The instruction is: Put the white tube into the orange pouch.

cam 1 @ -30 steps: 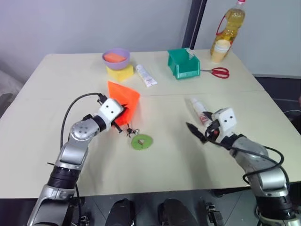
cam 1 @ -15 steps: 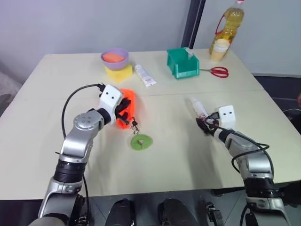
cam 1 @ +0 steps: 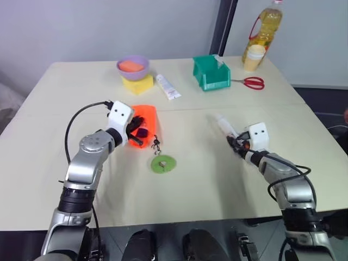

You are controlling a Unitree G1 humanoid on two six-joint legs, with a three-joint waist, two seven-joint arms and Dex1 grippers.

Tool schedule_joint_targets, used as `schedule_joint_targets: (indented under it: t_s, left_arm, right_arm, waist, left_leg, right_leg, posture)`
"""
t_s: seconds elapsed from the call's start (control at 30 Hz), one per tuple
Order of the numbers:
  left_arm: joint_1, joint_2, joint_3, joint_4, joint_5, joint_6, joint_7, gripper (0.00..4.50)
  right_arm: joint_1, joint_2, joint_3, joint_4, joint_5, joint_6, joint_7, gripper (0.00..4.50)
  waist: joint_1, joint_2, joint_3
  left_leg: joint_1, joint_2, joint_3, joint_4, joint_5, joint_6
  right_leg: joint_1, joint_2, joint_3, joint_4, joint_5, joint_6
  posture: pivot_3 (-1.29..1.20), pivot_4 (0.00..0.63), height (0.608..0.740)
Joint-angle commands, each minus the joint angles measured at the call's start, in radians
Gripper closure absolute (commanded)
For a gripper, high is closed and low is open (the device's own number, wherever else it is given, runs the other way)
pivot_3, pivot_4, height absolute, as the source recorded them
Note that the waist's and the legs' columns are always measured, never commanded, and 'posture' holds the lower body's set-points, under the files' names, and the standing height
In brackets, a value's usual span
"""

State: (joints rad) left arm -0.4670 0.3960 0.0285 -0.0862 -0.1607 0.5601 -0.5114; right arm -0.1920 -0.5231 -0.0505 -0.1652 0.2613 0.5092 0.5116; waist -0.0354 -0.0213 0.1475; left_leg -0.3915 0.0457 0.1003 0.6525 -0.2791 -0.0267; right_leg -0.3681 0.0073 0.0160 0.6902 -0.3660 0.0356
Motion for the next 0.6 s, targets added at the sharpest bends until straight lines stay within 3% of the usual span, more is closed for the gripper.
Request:
schedule_joint_targets:
  t_s: [0.03, 0.17, 0.27, 0.6]
  left_arm:
    - [-0.017, 0.014, 0.041, -0.006, -0.038, -0.024, -0.019, 4.50]
    - [-0.016, 0.042, 0.053, 0.005, -0.064, -0.029, -0.053, 4.50]
    - [-0.015, 0.056, 0.072, 0.005, -0.100, -0.022, -0.081, 4.50]
    - [0.019, 0.105, 0.079, -0.032, -0.170, 0.007, -0.150, 4.50]
  right_arm:
    - [0.033, -0.037, 0.036, -0.223, 0.103, 0.008, 0.141, 3.18]
    - [0.028, -0.038, 0.088, -0.345, 0.159, 0.094, 0.164, 3.18]
    - [-0.013, -0.039, 0.194, -0.377, 0.097, 0.128, 0.142, 3.18]
    - [-0.105, 0.074, 0.336, -0.286, 0.008, 0.182, 0.048, 3.18]
  waist:
    - [-0.001, 0.000, 0.000]
    - [-0.005, 0.000, 0.000]
    - [-0.005, 0.000, 0.000]
    - [-0.003, -0.001, 0.000]
  left_leg:
    - [0.000, 0.000, 0.000, 0.000, 0.000, 0.000]
    - [0.000, 0.000, 0.000, 0.000, 0.000, 0.000]
    - [0.001, 0.000, 0.000, 0.001, 0.000, 0.000]
    - [0.000, 0.000, 0.000, 0.001, 0.000, 0.000]
  right_leg:
    - [0.000, 0.000, 0.000, 0.000, 0.000, 0.000]
    - [0.000, 0.000, 0.000, 0.000, 0.000, 0.000]
    - [0.001, 0.000, 0.000, 0.000, 0.000, 0.000]
    - [0.000, 0.000, 0.000, 0.000, 0.000, 0.000]
  posture:
    - [0.00, 0.150, 0.740]
    - [0.00, 0.150, 0.740]
    - [0.00, 0.150, 0.740]
    - [0.00, 0.150, 0.740]
